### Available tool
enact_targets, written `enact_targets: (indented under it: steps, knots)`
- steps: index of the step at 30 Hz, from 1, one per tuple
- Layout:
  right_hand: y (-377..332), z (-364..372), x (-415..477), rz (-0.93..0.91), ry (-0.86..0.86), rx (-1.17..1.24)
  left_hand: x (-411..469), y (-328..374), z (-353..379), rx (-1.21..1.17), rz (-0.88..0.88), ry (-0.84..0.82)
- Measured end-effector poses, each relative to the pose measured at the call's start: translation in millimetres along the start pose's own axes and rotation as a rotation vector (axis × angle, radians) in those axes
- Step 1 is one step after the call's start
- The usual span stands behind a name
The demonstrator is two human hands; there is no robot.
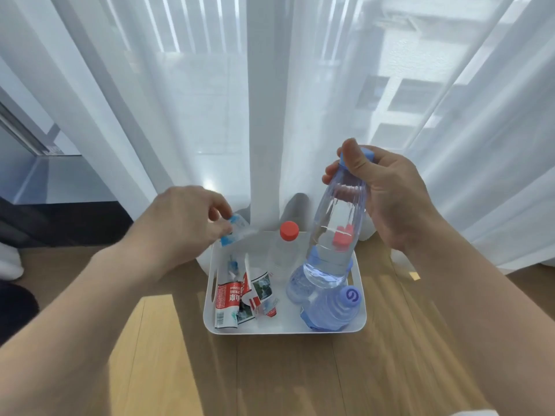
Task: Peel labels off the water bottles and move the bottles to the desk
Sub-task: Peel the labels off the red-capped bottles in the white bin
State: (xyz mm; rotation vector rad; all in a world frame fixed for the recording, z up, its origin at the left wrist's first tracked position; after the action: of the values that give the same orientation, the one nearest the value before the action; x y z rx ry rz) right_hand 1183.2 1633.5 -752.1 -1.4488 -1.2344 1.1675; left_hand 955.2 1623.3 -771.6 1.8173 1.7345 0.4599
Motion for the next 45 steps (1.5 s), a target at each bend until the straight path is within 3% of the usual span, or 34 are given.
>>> enact_targets:
  steps: [5, 9, 16, 22, 33, 39, 42, 45]
  knots:
    - [5.5, 23.3, -16.1, -0.147, -0.183, -0.527, 15.2, -29.4, 31.7, 0.227, -0.072, -0.091]
    - [19.1, 36.1, -23.6, -0.183, -0.308, -0.722, 16.3, -32.6, 42.1, 0.275, -0.094, -0.176]
    - [42.3, 51.2, -25.2, -0.198, -0.461, -1.028, 12.8, -27.4, 36.4, 0.284, -0.056, -0.119]
    - [63.3, 55.5, -26.2, -0.164, -0.536, -1.117, 12.9, -19.0, 32.9, 0.251, -0.041, -0.113]
    - [126.6, 58.7, -30.7, -0.105, -0.829, -1.348, 9.9, -12.4, 30.9, 0.204, -0.024, -0.122]
    - [113.8, 50.5, -26.6, -0.031, -0.776, -1.350, 9.6, -9.7, 32.3, 0.179, -0.010, -0.129]
    - [94.8, 24.5, -18.9, 0.057, -0.648, -1.535, 10.5, -7.8, 34.8, 0.173, 0.001, -0.141]
    - [101.2, 5.3, -26.9, 0.259, -0.696, -1.690, 11.5, -4.9, 37.7, 0.169, 0.008, -0.150]
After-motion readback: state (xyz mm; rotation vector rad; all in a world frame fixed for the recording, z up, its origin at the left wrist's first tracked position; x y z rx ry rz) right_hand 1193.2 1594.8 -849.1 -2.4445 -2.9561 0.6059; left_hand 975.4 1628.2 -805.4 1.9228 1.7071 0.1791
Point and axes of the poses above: each hand's wrist, its own x-axis towards the middle knuckle, its own z-axis out of the palm, y = z × x, the point moved 3 cm from there along x, towards the middle knuckle, and after that the axes turned 14 degrees about -x, right-handed, at the moved point
